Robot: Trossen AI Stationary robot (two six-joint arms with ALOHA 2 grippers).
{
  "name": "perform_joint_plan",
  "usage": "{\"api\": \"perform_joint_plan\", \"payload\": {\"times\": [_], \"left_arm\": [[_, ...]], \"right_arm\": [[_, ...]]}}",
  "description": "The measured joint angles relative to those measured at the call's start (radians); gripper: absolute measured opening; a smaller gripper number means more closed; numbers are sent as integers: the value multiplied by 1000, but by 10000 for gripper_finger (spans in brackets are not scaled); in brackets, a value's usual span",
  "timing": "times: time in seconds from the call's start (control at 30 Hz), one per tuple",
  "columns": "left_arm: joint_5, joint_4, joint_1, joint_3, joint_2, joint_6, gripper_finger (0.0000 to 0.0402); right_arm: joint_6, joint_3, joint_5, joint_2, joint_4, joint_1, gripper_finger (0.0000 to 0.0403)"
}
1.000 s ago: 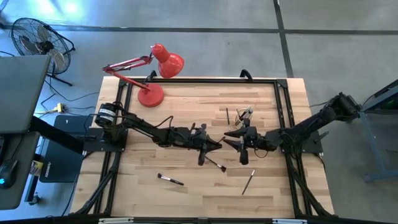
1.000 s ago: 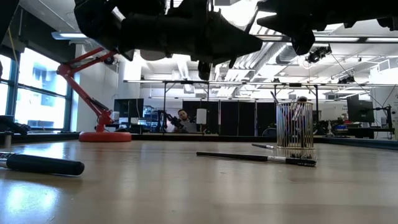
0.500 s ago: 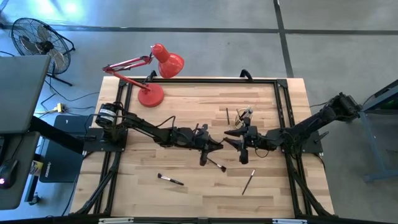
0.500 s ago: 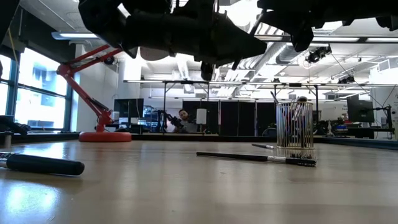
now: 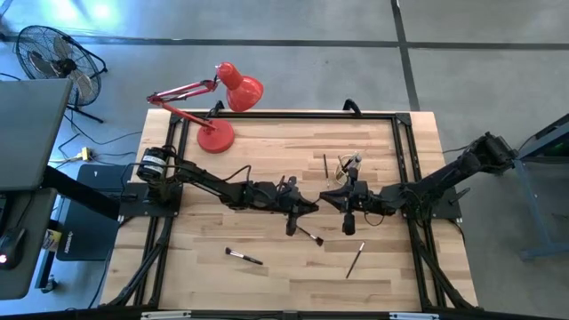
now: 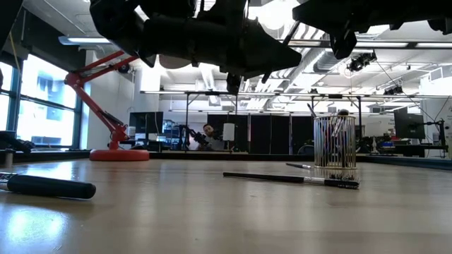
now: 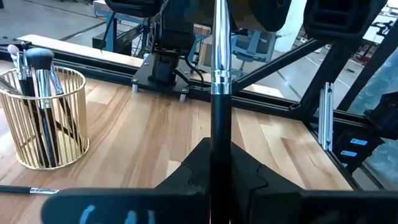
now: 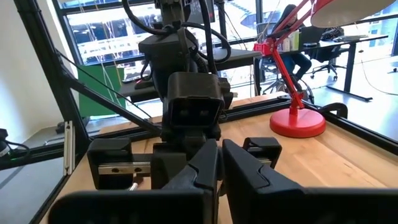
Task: Put items in baskets/containers
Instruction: Put the black brush into the gold holder
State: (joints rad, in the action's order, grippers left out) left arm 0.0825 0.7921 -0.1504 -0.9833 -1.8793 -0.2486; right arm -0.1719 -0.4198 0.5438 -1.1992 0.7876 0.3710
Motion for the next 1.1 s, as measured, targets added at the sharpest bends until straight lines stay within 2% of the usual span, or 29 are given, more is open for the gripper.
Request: {"api": "perform_joint_plan", "payload": {"times": [0.1,0.4,0.53,0.63,0.8,1.0,1.1], "left_arm": [[5,-4,-1,0,0,-2,27],[6,-13,-1,0,0,7,89],[15,-78,0,0,1,8,102],[46,-173,0,1,30,8,103],[82,-228,0,1,54,8,103],[82,-228,0,0,63,7,104],[82,-230,0,0,61,-8,104]], "right_arm": [[-1,0,0,0,-4,0,5],[-10,0,22,0,-55,0,5],[-18,0,44,13,-107,0,3],[-62,1,55,58,-202,0,3],[-117,1,60,149,-375,0,2],[-116,-1,225,322,-604,-11,1],[-116,-56,271,400,-753,-31,1]]}}
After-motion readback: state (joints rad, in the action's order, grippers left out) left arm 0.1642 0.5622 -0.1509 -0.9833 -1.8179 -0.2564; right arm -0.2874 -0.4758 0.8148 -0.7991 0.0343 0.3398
